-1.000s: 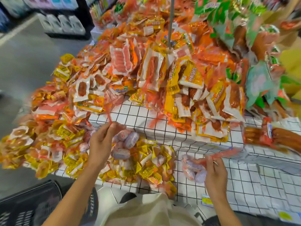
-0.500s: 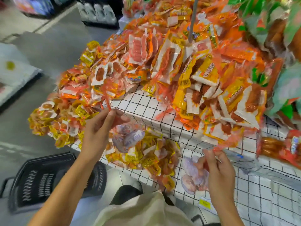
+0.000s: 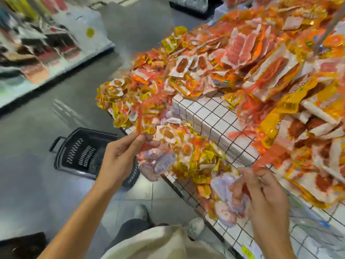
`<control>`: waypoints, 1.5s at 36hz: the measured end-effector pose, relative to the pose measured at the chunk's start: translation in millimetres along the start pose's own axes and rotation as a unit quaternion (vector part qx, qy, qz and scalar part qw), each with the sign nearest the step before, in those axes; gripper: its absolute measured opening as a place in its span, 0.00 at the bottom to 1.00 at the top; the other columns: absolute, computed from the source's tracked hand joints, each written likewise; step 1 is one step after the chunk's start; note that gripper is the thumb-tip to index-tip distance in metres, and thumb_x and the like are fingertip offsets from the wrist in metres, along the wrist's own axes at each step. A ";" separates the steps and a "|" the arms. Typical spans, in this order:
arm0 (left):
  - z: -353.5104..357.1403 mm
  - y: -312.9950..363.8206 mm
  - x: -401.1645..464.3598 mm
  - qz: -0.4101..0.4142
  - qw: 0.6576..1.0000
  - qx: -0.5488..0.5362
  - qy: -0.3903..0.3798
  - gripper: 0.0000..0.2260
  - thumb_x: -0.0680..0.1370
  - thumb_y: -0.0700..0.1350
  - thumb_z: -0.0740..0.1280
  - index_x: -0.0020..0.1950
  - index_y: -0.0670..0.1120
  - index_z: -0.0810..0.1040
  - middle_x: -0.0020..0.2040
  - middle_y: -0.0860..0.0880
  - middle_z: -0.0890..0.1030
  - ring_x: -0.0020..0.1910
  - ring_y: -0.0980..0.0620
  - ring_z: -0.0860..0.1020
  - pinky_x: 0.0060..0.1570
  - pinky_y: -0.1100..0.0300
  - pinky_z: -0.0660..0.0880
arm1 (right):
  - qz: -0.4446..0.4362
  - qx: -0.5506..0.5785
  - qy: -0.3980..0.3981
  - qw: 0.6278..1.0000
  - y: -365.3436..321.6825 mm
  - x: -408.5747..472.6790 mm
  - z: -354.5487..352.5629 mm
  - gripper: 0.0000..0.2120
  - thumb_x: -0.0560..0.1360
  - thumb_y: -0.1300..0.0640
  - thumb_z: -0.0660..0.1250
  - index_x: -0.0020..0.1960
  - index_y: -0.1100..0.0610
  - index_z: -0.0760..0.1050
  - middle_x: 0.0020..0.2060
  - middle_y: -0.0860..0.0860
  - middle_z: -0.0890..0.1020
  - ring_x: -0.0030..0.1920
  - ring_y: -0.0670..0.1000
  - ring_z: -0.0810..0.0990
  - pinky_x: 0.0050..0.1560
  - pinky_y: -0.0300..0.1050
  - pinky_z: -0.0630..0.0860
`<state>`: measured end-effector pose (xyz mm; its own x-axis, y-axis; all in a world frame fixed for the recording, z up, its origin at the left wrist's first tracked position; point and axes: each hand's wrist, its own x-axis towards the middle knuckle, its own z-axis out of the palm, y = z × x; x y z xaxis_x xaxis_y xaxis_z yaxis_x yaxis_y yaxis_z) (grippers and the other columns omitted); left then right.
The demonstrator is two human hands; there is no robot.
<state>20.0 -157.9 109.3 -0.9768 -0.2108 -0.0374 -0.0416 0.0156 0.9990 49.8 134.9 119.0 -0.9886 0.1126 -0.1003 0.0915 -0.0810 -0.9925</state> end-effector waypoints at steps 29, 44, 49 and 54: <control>-401.7 -100.8 -87.7 -0.116 0.924 -0.086 0.354 0.10 0.81 0.46 0.65 0.52 0.47 0.86 0.51 0.46 0.87 0.54 0.50 0.85 0.49 0.65 0.79 | -0.012 -0.127 -0.279 0.952 58.0 -17.0 423.7 0.09 0.78 0.48 0.65 0.43 0.49 0.79 0.37 0.55 0.87 0.40 0.51 0.87 0.42 0.33 0.79; -458.1 -159.1 -1.3 -0.236 0.822 -0.138 0.499 0.09 0.82 0.38 0.64 0.52 0.39 0.84 0.49 0.47 0.87 0.45 0.57 0.85 0.39 0.73 0.77 | 0.148 -0.220 -0.415 0.871 176.2 87.0 586.9 0.12 0.82 0.56 0.66 0.43 0.49 0.86 0.39 0.48 0.88 0.39 0.41 0.85 0.38 0.29 0.75; -470.8 -198.3 62.9 -0.278 0.773 -0.178 0.541 0.09 0.81 0.36 0.64 0.52 0.39 0.85 0.51 0.43 0.87 0.55 0.47 0.83 0.57 0.62 0.77 | 0.210 -0.256 -0.410 0.850 230.4 141.0 649.2 0.16 0.81 0.58 0.66 0.36 0.53 0.84 0.34 0.43 0.86 0.34 0.37 0.81 0.36 0.27 0.73; -486.1 -243.8 121.5 -0.315 0.743 -0.179 0.563 0.11 0.81 0.34 0.62 0.52 0.38 0.85 0.54 0.42 0.86 0.60 0.44 0.81 0.68 0.49 0.72 | 0.235 -0.306 -0.405 0.829 283.7 180.5 709.0 0.13 0.82 0.56 0.66 0.40 0.56 0.82 0.32 0.42 0.85 0.34 0.37 0.82 0.37 0.27 0.73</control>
<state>13.5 -662.5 -127.1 0.0160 -0.7525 -0.6584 -0.1611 -0.6518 0.7410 -187.6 -570.0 -131.2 -0.5604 -0.5101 -0.6524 0.2890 0.6178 -0.7313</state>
